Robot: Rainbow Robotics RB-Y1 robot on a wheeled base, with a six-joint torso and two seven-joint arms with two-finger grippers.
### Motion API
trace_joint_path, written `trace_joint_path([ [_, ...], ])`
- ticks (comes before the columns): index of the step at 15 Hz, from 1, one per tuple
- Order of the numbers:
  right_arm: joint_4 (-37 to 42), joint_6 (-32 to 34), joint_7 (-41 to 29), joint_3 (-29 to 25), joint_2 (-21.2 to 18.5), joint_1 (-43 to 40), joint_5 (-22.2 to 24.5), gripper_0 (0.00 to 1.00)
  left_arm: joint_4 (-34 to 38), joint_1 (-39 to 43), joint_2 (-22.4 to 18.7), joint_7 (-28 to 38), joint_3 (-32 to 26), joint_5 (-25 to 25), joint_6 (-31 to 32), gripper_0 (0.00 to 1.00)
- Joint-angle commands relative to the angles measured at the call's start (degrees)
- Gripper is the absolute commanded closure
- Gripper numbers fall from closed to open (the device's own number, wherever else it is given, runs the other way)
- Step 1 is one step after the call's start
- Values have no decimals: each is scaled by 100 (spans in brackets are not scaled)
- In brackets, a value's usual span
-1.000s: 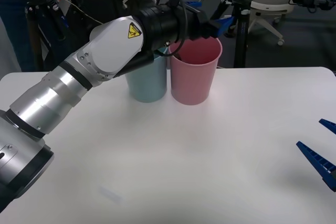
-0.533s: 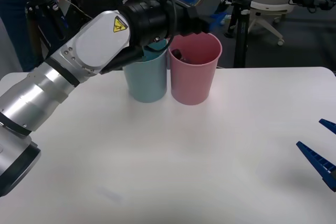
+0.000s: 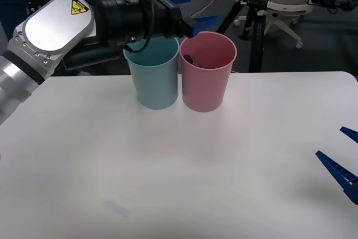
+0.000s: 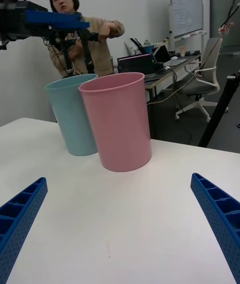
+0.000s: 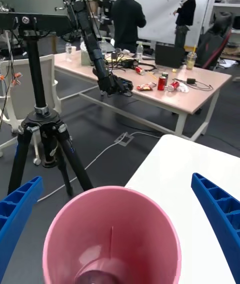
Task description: Grasp the object on the table and drop it into the matching bin: aluminum can to the light blue bin, PET bottle to the pink bin.
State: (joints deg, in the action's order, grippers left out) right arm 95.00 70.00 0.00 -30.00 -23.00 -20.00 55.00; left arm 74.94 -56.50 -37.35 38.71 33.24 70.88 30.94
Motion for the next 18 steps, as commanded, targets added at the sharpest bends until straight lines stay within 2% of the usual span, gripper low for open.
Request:
trace_joint_path([
  [1,0,0,0,0,0,0,0,0,161,148,-352,-461,-2,-602,141,0],
  [3,0,0,0,0,0,0,0,0,398,341,-677,-795,-2,-1032,220,0],
  [6,0,0,0,0,0,0,0,0,1040,790,-1240,-953,-81,-1586,220,0],
  [9,0,0,0,0,0,0,0,0,1664,1502,-1556,-1032,-591,-1595,246,0],
  [10,0,0,0,0,0,0,0,0,1831,1809,-1618,-1049,-925,-1595,475,0],
  [13,0,0,0,0,0,0,0,0,2244,2732,-1609,-1058,-1962,-1322,1002,0],
  [18,0,0,0,0,0,0,0,0,3290,4499,-1609,-1076,-3228,-1085,1002,0],
])
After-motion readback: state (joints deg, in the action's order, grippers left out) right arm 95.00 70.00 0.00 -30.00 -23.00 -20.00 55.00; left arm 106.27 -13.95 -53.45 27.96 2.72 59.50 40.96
